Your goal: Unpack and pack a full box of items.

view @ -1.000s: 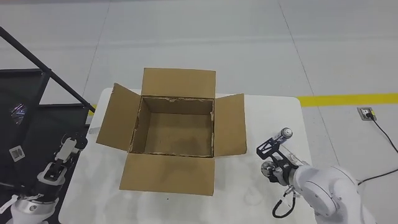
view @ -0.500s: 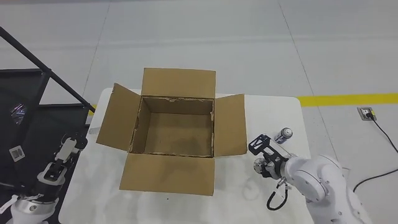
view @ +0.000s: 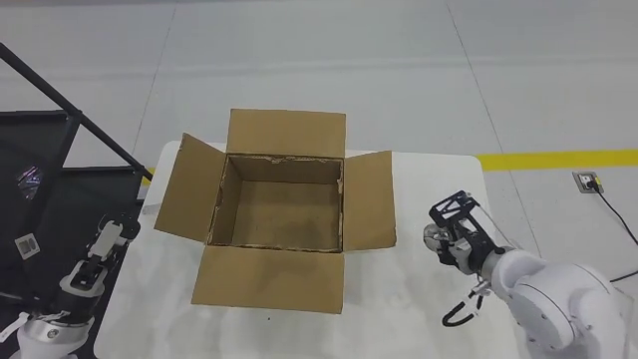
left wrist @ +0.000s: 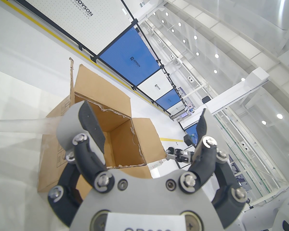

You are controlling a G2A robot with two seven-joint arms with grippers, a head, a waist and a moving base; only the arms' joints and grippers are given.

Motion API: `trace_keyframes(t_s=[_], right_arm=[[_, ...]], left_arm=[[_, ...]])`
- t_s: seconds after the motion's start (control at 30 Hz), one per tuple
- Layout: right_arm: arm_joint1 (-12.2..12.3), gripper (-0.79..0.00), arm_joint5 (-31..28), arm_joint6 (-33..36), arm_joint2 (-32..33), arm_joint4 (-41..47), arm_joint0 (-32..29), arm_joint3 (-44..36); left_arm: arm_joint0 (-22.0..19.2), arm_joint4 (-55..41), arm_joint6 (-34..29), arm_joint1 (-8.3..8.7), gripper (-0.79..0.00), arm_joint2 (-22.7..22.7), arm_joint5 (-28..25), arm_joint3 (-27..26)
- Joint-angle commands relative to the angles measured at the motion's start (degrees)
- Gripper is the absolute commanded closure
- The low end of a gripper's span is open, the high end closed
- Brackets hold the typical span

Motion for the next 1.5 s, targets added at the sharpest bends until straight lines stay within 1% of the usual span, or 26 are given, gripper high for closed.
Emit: trace_keyframes(t_s=[0.0, 0.17, 0.23, 0.3, 0.37, 0.4, 0.43, 0.53, 0.7, 0.83, 0.93, 1.0, 1.13, 1.27, 1.3, 1.37, 1.4, 1.47], right_arm=[[0.0, 0.000, 1.2, 0.0, -0.1, -0.3, 1.1, -1.9], [-0.3, 0.000, 4.5, -1.0, -3.1, -0.1, 6.2, -4.0], [-0.6, 0.000, 4.5, -1.6, -5.9, 1.3, 10.1, -2.6], [-0.9, 0.000, 4.7, -0.9, -9.0, 0.7, 13.8, -1.1], [-1.5, 0.000, 4.4, -0.8, -13.7, 1.7, 18.7, 1.9], [-2.0, 0.000, 4.6, -0.6, -17.0, 2.4, 22.4, 4.9], [-2.3, 0.000, 4.5, -0.6, -18.9, 2.9, 24.3, 6.4], [-4.2, 0.000, 4.4, -2.1, -27.1, 6.2, 32.6, 14.4], [-8.5, 0.000, 2.9, -5.4, -40.0, 13.4, 44.8, 30.4], [-12.8, 0.000, 1.5, -8.2, -49.2, 18.4, 51.6, 43.7], [-16.4, 0.000, 1.3, -10.3, -54.9, 20.7, 54.9, 53.6], [-18.8, 0.000, 0.9, -12.0, -57.9, 22.4, 56.2, 59.6], [-23.4, 0.000, -0.2, -14.8, -62.1, 24.8, 58.0, 70.3], [-27.4, 0.000, -1.1, -16.9, -64.5, 26.2, 59.1, 78.3], [-28.2, -0.034, -1.0, -16.9, -65.0, 26.1, 59.4, 80.2], [-29.9, -0.252, -0.8, -17.3, -65.8, 26.0, 59.8, 83.1], [-30.6, -0.299, -1.3, -17.8, -65.9, 26.4, 59.9, 84.6], [-31.9, -0.351, -1.7, -18.4, -66.2, 26.6, 60.3, 87.5]], left_arm=[[0.0, 0.0, 0.0, 0.00, -0.785, 0.0, 0.0, 0.0], [0.0, 0.0, 0.0, 0.00, -0.785, 0.0, 0.0, 0.0], [0.0, 0.0, 0.0, 0.00, -0.785, 0.0, 0.0, 0.0], [0.0, 0.0, 0.0, 0.00, -0.785, 0.0, 0.0, 0.0], [0.0, 0.0, 0.0, 0.00, -0.785, 0.0, 0.0, 0.0], [0.0, 0.0, 0.0, 0.00, -0.785, 0.0, 0.0, 0.0], [0.0, 0.0, 0.0, 0.00, -0.785, 0.0, 0.0, 0.0], [0.0, 0.0, 0.0, 0.00, -0.785, 0.0, 0.0, 0.0], [0.0, 0.0, 0.0, 0.00, -0.785, 0.0, 0.0, 0.0], [0.0, 0.0, 0.0, 0.00, -0.785, 0.0, 0.0, 0.0], [0.0, 0.0, 0.0, 0.00, -0.785, 0.0, 0.0, 0.0], [0.0, 0.0, 0.0, 0.00, -0.785, 0.0, 0.0, 0.0], [0.0, 0.0, 0.0, 0.00, -0.785, 0.0, 0.0, 0.0], [0.0, 0.0, 0.0, 0.00, -0.785, 0.0, 0.0, 0.0], [0.0, 0.0, 0.0, 0.00, -0.785, 0.0, 0.0, 0.0], [0.0, 0.0, 0.0, 0.00, -0.785, 0.0, 0.0, 0.0], [0.0, 0.0, 0.0, 0.00, -0.785, 0.0, 0.0, 0.0], [0.0, 0.0, 0.0, 0.00, -0.785, 0.0, 0.0, 0.0]])
